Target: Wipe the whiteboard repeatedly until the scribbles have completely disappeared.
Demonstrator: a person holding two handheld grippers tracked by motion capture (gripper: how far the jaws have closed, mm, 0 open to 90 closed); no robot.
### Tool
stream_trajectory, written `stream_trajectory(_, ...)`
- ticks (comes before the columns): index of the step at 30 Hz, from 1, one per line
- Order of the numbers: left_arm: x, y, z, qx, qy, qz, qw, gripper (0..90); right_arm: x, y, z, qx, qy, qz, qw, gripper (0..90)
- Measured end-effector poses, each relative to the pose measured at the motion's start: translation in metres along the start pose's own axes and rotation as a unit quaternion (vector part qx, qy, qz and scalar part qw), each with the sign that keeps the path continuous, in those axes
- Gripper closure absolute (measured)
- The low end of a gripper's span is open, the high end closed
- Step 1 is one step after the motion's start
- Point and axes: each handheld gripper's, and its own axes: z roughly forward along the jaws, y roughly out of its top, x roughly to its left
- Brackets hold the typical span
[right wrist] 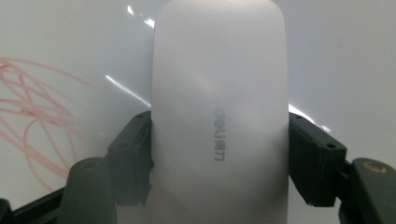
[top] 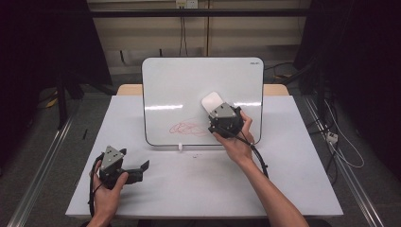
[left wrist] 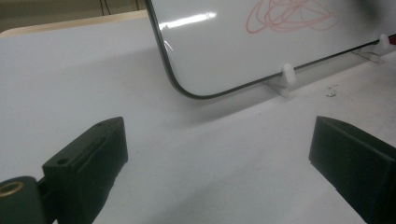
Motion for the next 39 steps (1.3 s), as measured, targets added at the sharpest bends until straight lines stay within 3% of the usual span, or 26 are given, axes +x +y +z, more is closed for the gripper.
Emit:
stream_trajectory(11, -0.001, 0.001, 0.002, -0.001, -0.001, -0.001, 1.0000, 4.5, 0.004, -0.001, 0.000, -0.008, -0.007, 0.010, 0.9999, 31.7)
stream_trajectory(19, -0.001, 0.000, 0.003, 0.002, -0.004, -0.001, 1.0000, 4.4, 0.024, -0.002, 0.001, -0.012, 0.002, -0.005, 0.9999, 31.7)
stream_trajectory(27, -0.001, 0.001, 0.003, -0.001, -0.003, -0.002, 1.0000, 4.5, 0.051, 0.001, 0.004, -0.012, 0.014, -0.035, 0.9992, 31.7)
stream_trajectory(35, -0.001, 0.001, 0.003, 0.000, -0.004, -0.001, 1.0000, 4.4, 0.062, 0.001, 0.004, -0.012, 0.014, -0.047, 0.9987, 31.7)
stream_trajectory(39, -0.002, 0.001, 0.003, 0.001, -0.003, 0.003, 1.0000, 4.4, 0.072, 0.000, 0.004, -0.011, 0.022, -0.064, 0.9976, 31.7)
